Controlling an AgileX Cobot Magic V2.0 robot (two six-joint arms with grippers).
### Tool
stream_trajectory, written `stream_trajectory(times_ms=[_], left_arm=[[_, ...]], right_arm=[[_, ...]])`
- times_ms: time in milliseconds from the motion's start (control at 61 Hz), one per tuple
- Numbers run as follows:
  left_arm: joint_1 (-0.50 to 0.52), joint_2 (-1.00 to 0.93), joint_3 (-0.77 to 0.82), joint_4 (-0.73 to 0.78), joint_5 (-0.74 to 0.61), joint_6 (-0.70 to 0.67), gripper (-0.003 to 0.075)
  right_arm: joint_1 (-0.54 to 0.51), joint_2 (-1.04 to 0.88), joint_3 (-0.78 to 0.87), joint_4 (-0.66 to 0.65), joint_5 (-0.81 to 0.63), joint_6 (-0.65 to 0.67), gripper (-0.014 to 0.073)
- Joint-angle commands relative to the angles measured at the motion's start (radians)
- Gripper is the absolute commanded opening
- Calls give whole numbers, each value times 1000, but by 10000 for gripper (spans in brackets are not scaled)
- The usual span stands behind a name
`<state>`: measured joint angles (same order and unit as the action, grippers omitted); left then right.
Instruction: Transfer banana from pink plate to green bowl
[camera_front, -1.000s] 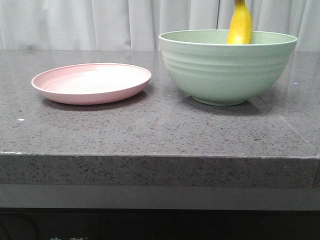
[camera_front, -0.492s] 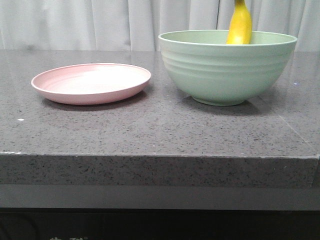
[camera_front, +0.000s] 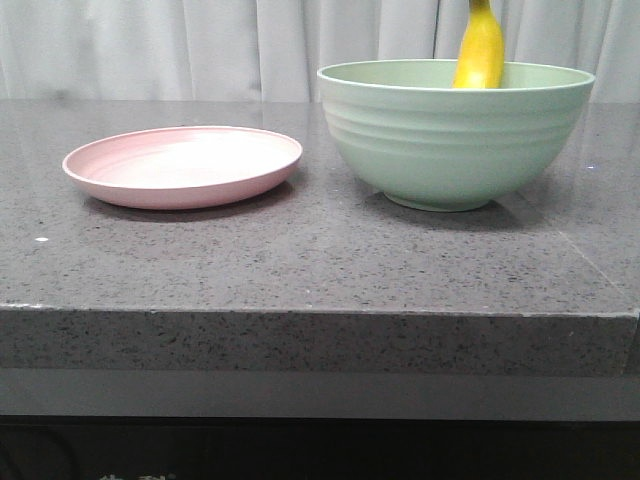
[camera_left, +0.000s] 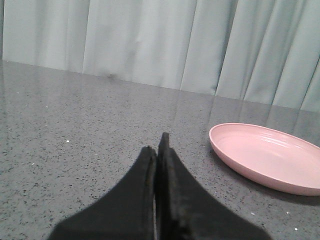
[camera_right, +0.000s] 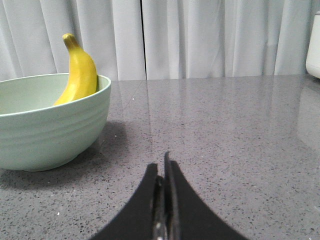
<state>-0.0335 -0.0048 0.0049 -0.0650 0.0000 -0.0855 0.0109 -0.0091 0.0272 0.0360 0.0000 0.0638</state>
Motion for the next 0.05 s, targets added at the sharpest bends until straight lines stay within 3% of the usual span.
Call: stream_trajectory(times_ms=[0, 33], left_arm=[[-2, -24, 3, -7, -80, -8, -18], [-2, -24, 3, -7, -80, -8, -18]], right_arm=[[-1, -24, -4, -13, -86, 0, -69], [-1, -24, -4, -13, -86, 0, -69]])
